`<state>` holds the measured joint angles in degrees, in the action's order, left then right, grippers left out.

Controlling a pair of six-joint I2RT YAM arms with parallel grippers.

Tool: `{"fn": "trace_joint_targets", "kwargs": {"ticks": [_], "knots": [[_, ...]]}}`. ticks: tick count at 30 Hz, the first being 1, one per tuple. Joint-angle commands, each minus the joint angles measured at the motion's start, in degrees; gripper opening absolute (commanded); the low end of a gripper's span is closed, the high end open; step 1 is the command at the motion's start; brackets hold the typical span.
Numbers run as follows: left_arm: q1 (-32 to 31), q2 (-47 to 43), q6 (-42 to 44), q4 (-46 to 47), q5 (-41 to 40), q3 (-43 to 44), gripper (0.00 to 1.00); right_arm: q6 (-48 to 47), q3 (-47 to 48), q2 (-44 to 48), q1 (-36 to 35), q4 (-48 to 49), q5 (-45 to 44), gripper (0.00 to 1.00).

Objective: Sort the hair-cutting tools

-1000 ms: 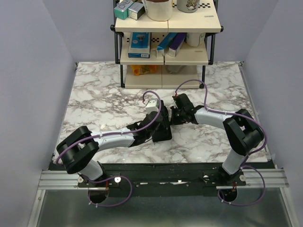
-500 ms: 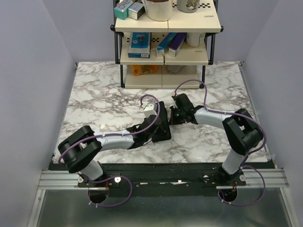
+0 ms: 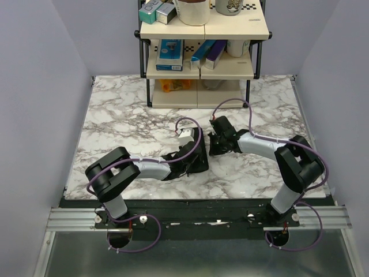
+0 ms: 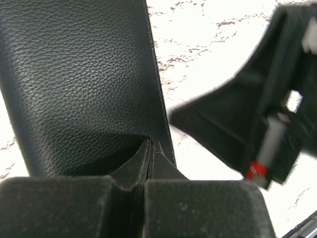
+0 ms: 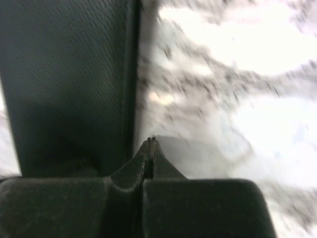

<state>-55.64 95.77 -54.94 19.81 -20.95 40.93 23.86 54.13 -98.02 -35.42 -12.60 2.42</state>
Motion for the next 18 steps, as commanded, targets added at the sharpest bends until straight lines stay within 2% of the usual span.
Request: {"fn": "trace_joint_targets", "kwargs": {"ticks": [1, 3, 8, 14, 18], "knots": [[-0.35, 3.20, -0.26, -1.27, 0.47, 0.56, 0.00, -2.67, 0.09, 5.72, -1.23, -9.72, -6.63, 0.06], [-0.35, 3.20, -0.26, -1.18, 0.65, 0.65, 0.00, -2.68, 0.80, 7.05, -1.67, -11.30, -6.72, 0.17], [-0.35, 2.32, -0.17, -1.88, 0.56, 0.47, 0.00, -2.41, 3.17, 9.07, -2.46, -12.01, -5.67, 0.30], [-0.35, 1.00, -0.26, -2.23, 0.30, -0.58, 0.00, -1.80, 5.72, 5.74, -3.16, -11.57, -4.44, 0.36], [-0.35, 0.21, -0.26, -2.50, 0.12, -1.29, 0.00, -1.18, 7.04, 3.63, -3.87, -10.51, -3.56, 0.36]]}}
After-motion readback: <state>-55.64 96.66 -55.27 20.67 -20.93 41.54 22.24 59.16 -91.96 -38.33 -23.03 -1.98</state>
